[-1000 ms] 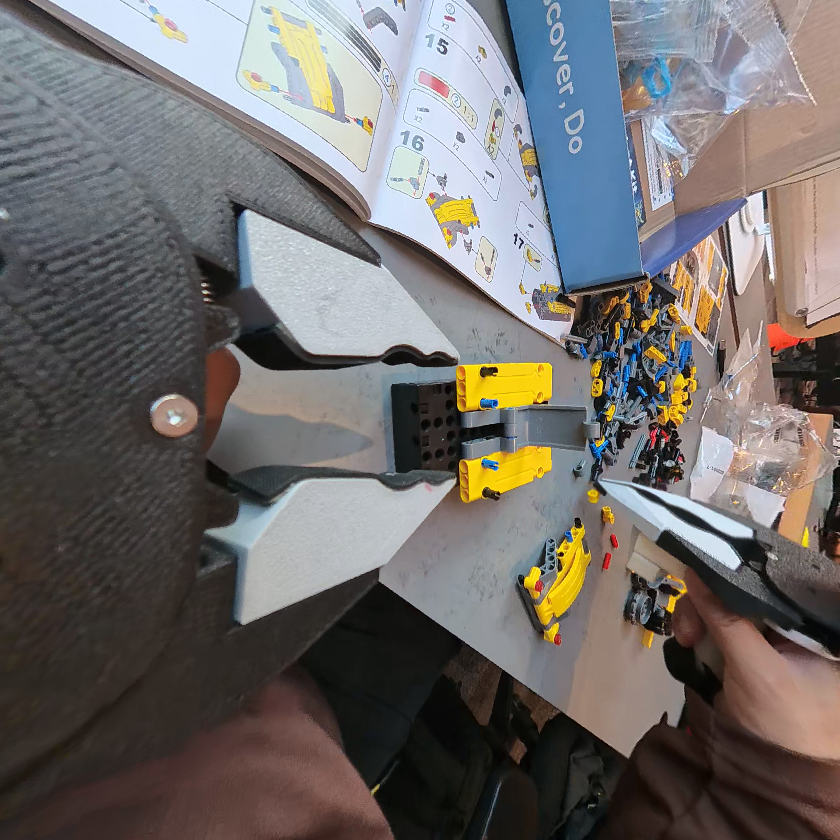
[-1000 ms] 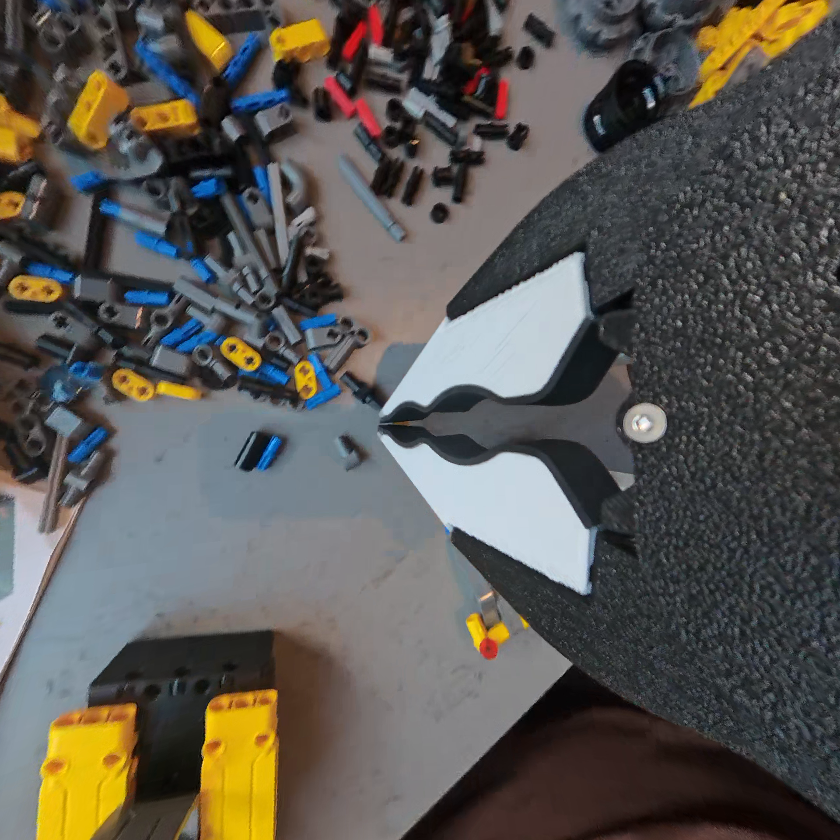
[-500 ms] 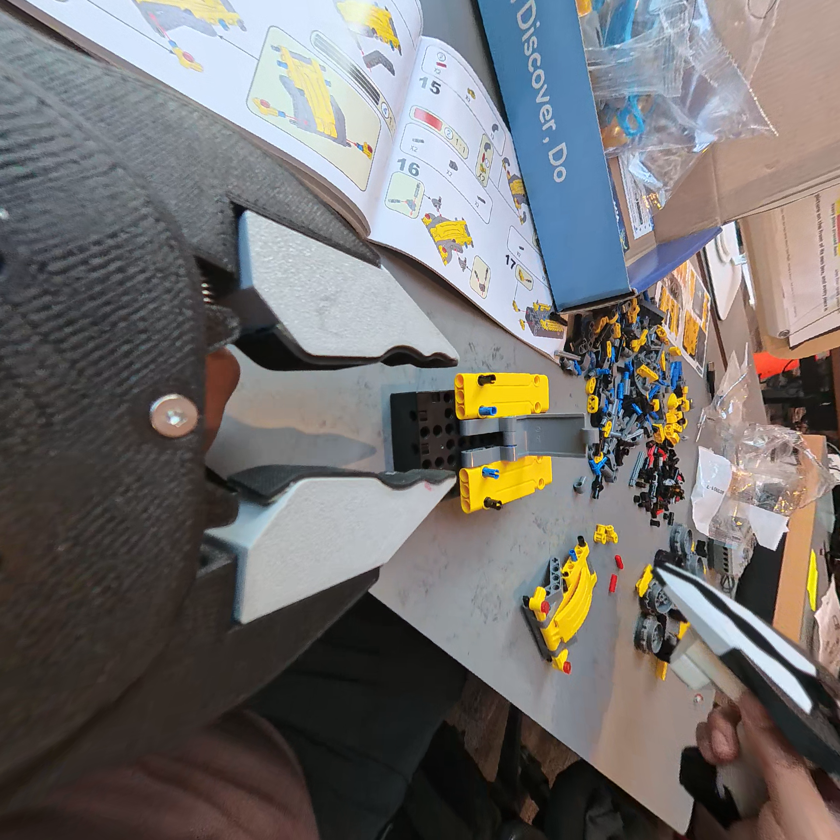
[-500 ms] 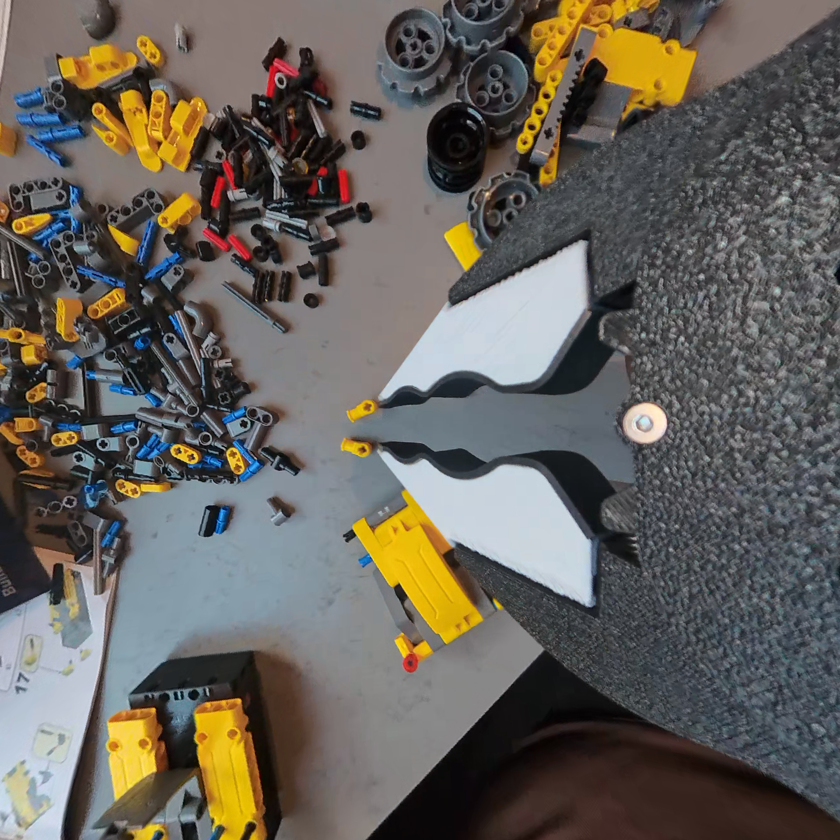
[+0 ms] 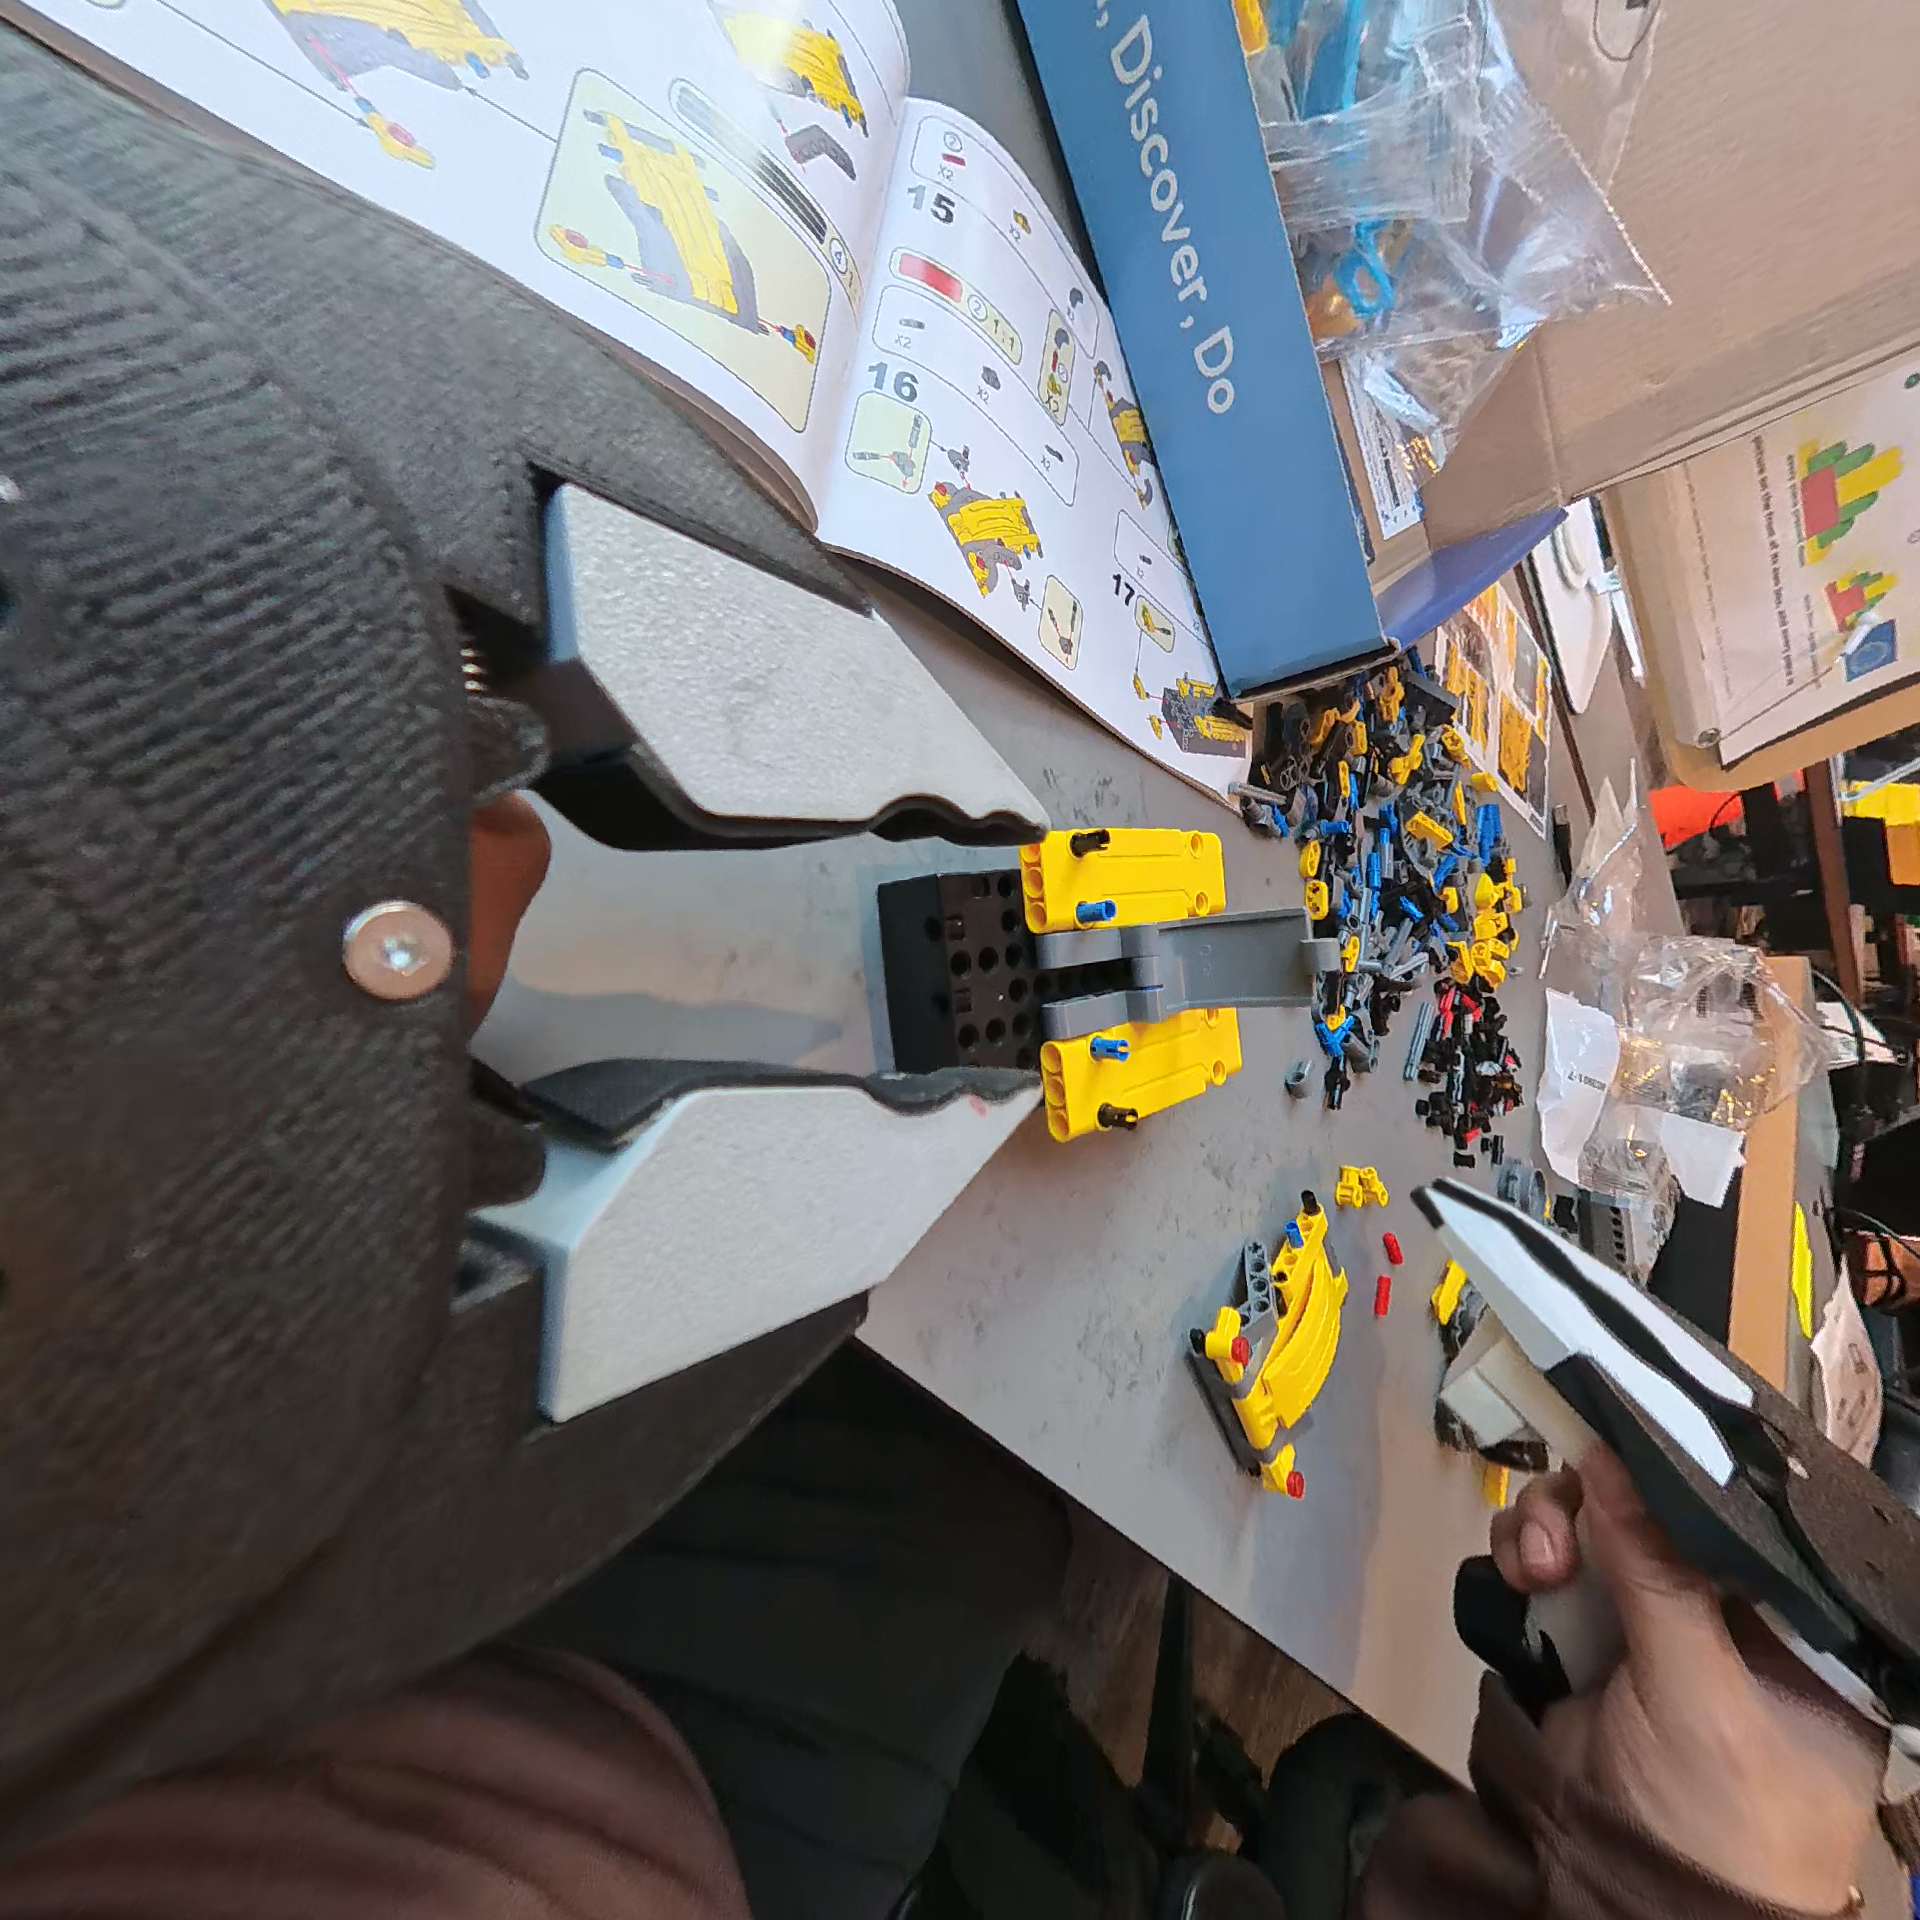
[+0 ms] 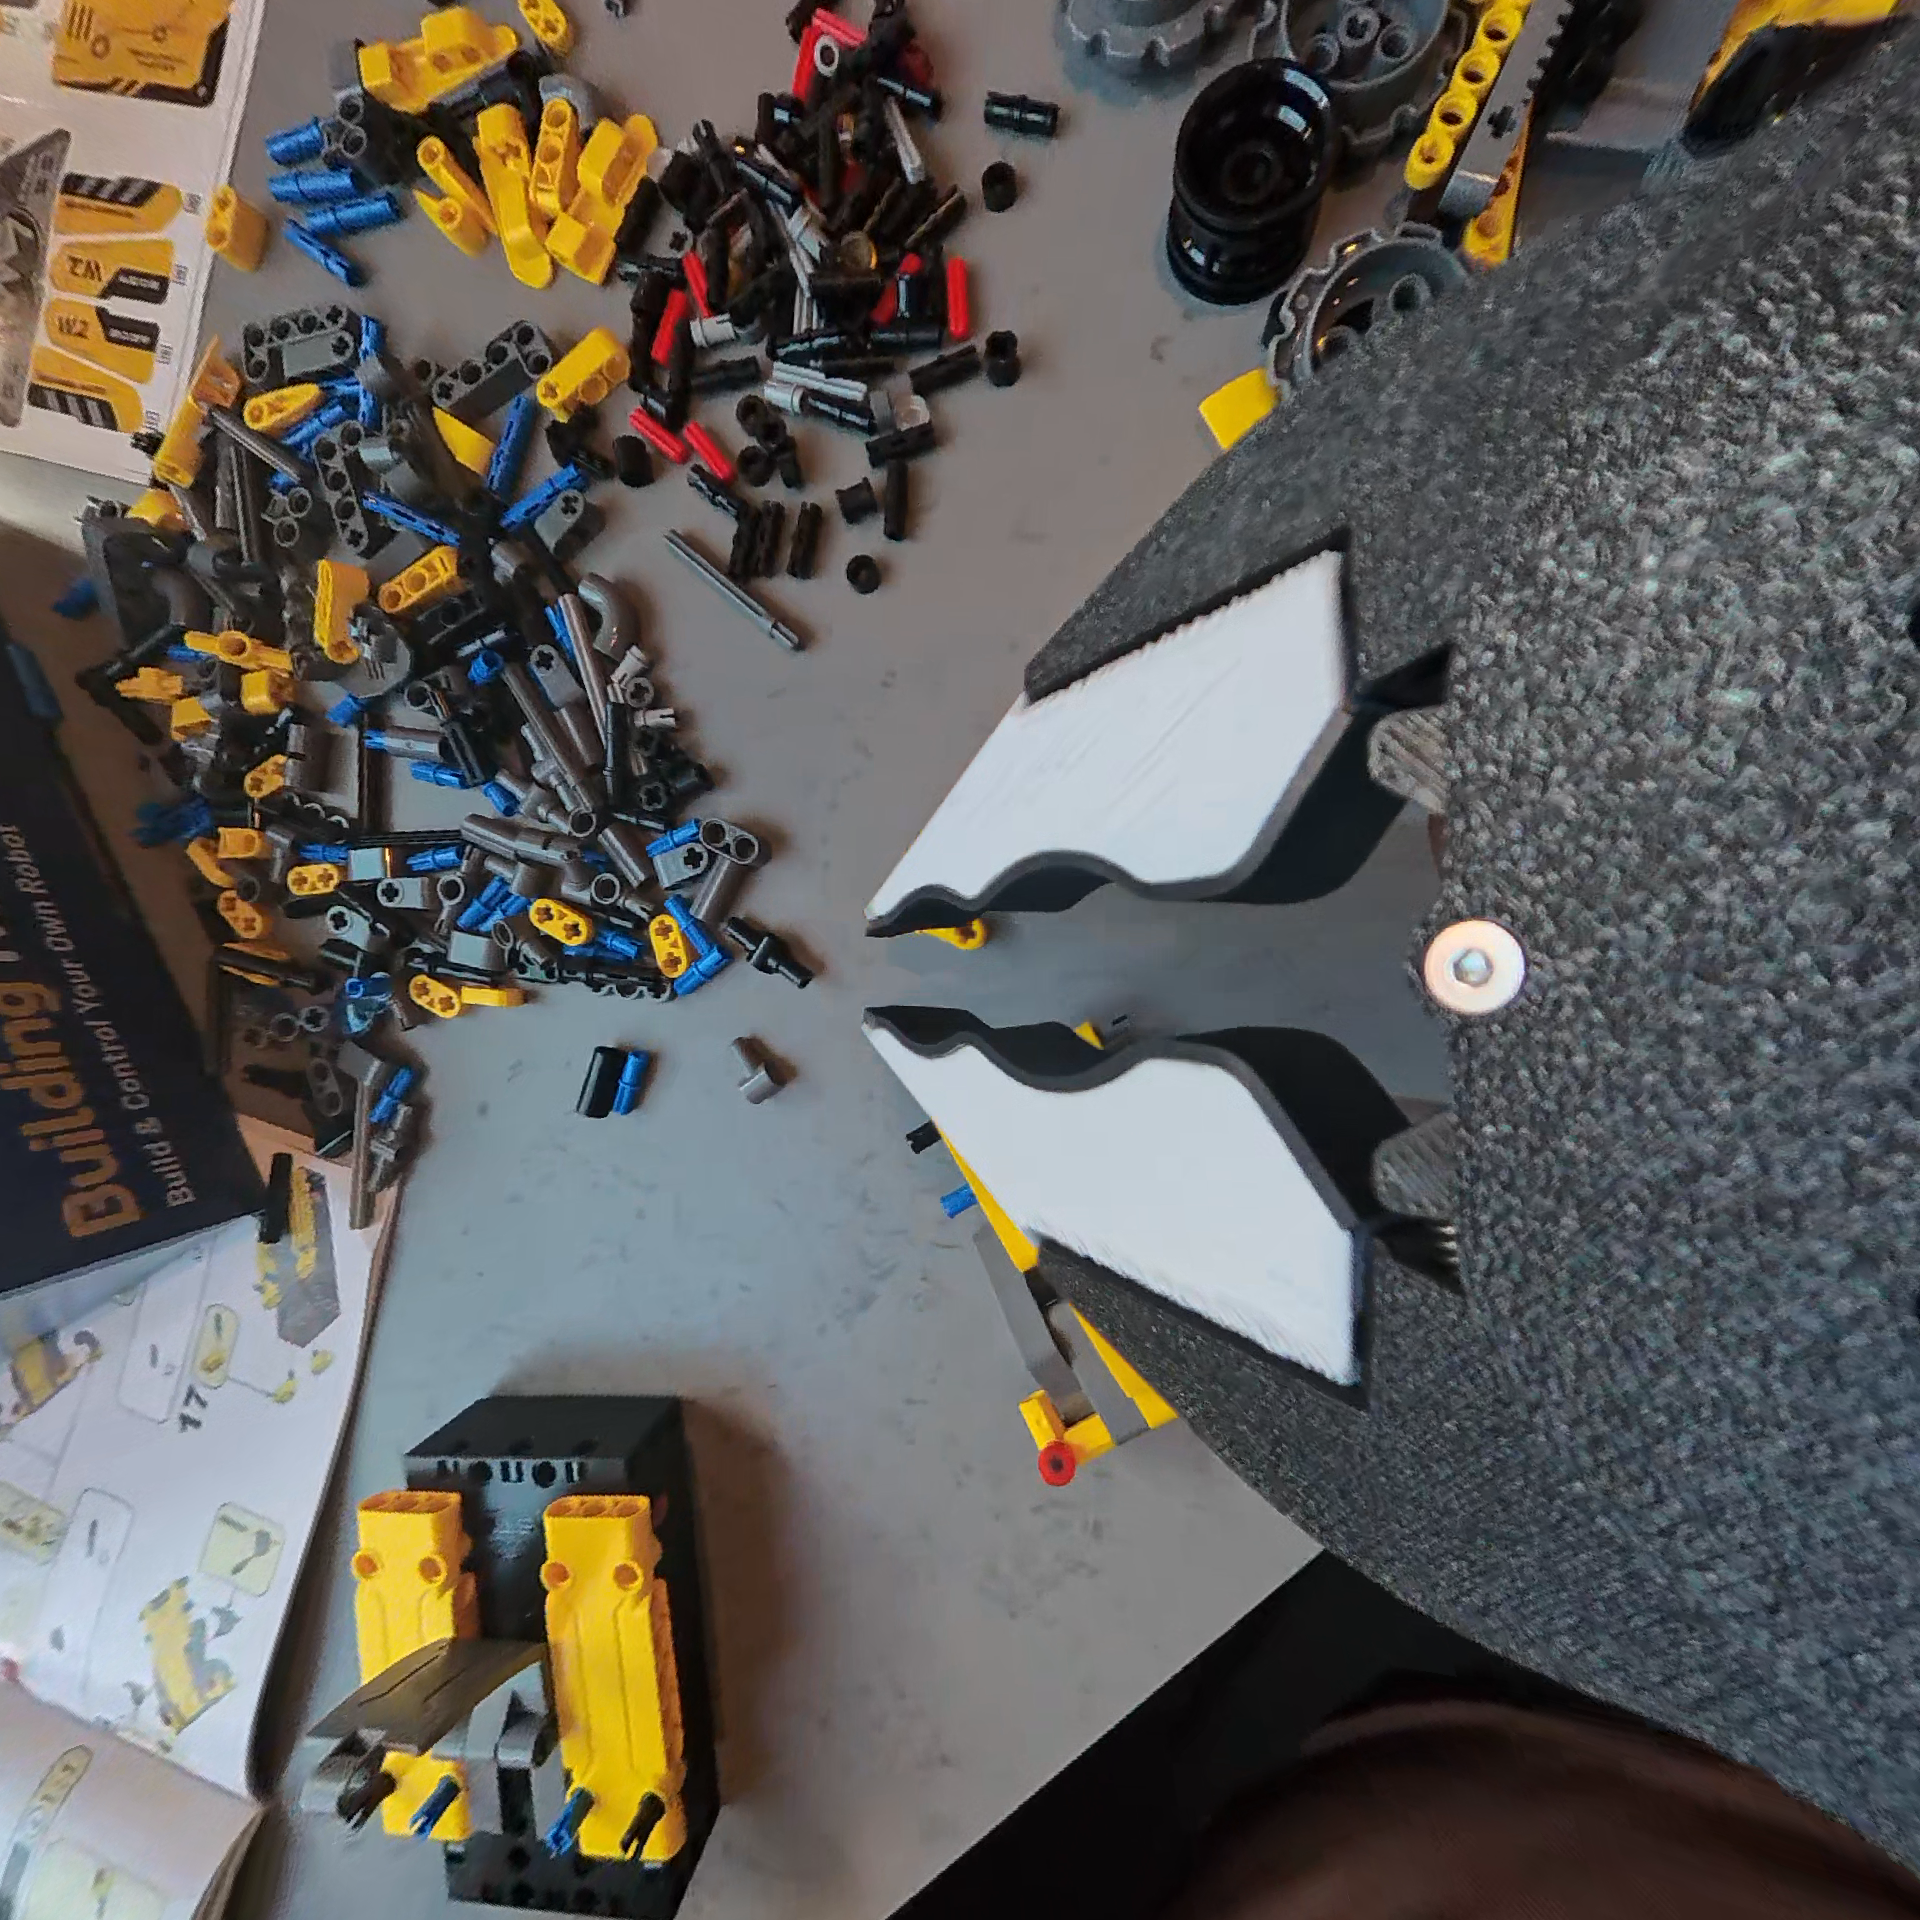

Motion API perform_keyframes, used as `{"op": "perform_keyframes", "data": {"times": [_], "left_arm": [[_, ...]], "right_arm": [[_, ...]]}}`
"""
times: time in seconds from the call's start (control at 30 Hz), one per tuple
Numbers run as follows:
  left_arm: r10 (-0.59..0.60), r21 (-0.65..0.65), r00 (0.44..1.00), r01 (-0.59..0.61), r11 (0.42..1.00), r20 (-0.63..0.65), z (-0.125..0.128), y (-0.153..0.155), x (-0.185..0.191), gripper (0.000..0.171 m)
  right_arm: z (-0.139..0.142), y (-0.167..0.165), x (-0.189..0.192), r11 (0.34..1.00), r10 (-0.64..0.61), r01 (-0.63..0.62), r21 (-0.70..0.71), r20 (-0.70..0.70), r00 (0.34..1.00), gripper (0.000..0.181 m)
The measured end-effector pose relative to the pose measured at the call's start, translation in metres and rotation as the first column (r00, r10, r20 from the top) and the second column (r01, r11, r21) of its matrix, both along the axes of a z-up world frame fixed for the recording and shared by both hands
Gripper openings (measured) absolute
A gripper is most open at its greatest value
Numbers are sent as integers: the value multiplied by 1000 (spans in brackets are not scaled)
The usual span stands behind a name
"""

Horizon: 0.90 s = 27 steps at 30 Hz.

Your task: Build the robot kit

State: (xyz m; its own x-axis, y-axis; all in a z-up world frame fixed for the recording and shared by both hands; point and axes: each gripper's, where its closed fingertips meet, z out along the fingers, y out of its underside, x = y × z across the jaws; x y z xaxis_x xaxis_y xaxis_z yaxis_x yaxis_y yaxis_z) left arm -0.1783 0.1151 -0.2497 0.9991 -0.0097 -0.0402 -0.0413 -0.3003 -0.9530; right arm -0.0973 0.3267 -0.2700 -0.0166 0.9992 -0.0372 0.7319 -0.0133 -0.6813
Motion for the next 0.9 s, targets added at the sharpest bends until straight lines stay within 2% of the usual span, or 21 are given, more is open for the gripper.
{"op": "perform_keyframes", "data": {"times": [0.37,0.73,0.9], "left_arm": [[-16,24,1000,16,1000,0,3,-2,2,38],[-19,23,1000,18,1000,19,3,-1,1,38],[-12,15,1000,11,1000,29,2,-1,0,38]], "right_arm": [[-7,9,-4,999,-26,27,28,-33,999,13],[-2,-1,-10,999,36,-35,19,-42,998,12],[-15,-5,-14,995,62,-63,80,25,998,12]]}}
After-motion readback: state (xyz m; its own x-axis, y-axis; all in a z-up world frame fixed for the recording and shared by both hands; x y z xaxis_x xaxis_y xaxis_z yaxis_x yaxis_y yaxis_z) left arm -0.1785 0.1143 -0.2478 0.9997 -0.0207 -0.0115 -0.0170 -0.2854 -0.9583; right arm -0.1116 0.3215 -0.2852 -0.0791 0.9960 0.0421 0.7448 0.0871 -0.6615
